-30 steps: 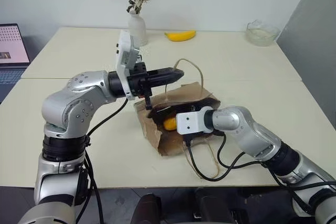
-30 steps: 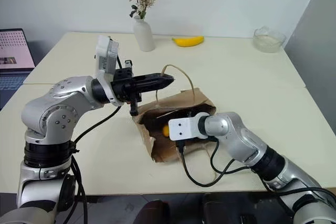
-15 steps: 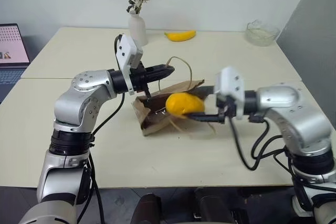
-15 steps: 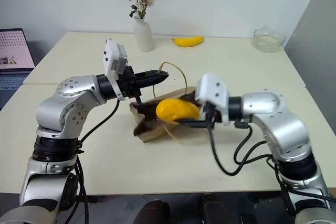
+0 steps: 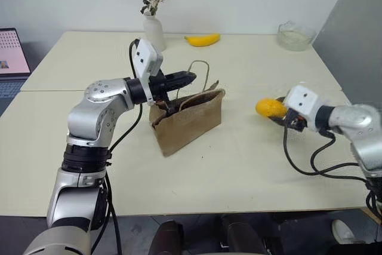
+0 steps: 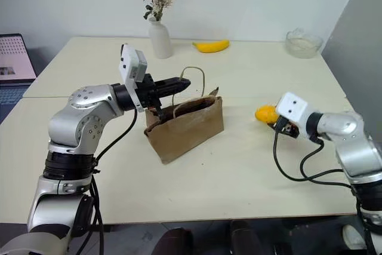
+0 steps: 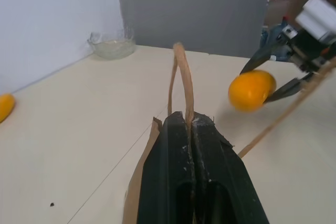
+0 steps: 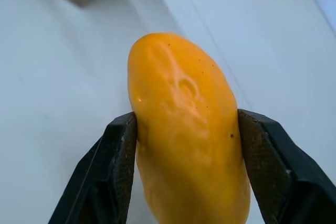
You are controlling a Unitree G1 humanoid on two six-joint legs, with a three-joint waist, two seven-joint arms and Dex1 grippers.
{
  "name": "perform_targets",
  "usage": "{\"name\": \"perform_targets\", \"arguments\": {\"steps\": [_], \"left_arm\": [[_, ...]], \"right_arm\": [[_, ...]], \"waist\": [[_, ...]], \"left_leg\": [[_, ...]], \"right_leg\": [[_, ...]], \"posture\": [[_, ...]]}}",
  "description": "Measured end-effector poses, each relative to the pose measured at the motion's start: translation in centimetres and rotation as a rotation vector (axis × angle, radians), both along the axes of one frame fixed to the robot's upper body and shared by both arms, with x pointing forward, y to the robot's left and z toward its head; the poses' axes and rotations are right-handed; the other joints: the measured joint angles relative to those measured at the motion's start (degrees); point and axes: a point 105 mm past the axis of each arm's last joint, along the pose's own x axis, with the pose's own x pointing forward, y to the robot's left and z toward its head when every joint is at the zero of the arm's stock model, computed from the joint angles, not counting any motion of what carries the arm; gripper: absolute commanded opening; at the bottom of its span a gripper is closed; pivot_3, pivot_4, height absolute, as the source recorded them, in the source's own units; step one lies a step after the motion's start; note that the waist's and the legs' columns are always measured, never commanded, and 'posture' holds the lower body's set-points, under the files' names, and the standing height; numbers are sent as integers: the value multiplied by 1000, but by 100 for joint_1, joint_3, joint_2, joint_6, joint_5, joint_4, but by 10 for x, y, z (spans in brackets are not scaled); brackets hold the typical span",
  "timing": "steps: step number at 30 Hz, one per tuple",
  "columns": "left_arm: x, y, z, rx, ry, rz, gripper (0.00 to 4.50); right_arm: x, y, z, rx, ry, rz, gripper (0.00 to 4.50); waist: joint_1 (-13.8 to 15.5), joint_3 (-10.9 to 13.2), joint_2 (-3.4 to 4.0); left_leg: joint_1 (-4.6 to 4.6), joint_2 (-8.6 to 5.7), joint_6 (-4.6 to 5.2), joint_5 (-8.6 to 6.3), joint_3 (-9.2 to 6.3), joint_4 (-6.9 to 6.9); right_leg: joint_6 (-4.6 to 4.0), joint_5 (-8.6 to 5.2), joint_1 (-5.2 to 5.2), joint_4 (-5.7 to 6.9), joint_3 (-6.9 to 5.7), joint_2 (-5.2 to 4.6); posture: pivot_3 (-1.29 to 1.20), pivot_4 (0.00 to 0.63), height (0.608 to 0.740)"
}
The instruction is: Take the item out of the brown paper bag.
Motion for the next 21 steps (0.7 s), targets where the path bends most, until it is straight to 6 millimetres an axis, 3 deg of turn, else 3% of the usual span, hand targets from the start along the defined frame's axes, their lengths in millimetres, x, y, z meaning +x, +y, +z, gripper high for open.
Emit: {"name": "perform_targets", "arguments": {"steps": [6, 11, 12, 15, 17, 20, 21], "left_arm": [[1, 1, 0, 4, -2, 7, 0], [1, 2, 0, 8, -4, 14, 0], [1, 2, 0, 9, -6, 17, 0], [4, 4, 0, 18, -16, 45, 0], [5, 6, 0, 25, -25, 56, 0], [10, 16, -3, 52, -18, 92, 0], [12, 19, -4, 61, -13, 104, 400]], "right_arm": [[0, -6, -34, -109, 32, 7, 2546], [-6, -4, -35, -56, 83, 17, 4285], [-9, -4, -32, -40, 92, 19, 4465], [-17, -7, -17, 29, 90, 7, 4465], [-28, 1, 2, 181, 88, 23, 4465], [-61, 47, 41, 495, 95, 200, 4465], [-70, 60, 48, 553, 107, 249, 4500]], "waist": [[30, 1, 0], [30, 1, 1], [36, 1, 1], [35, 1, 1], [33, 1, 1], [10, 1, 1], [10, 1, 1]], "left_leg": [[-5, -3, 0, 0, 0, 3], [-5, -2, 0, 0, -3, 5], [-5, -2, 0, 0, -5, 4], [-5, -2, 0, 0, -3, 5], [-4, 1, -1, 0, -7, 4], [4, 9, -2, 0, -11, 2], [5, 10, -2, 1, -16, 2]], "right_leg": [[0, 0, 1, -2, 0, -1], [1, 1, 2, -1, -4, -1], [1, 1, 2, -1, -5, -1], [1, 1, 2, 1, -4, -1], [1, 1, 4, 0, -6, -1], [1, 0, 6, 8, -9, 4], [1, 0, 7, 11, -15, 4]], "posture": [[0, 150, 740], [0, 150, 740], [0, 150, 740], [0, 150, 740], [0, 150, 740], [0, 150, 740], [0, 150, 740]]}}
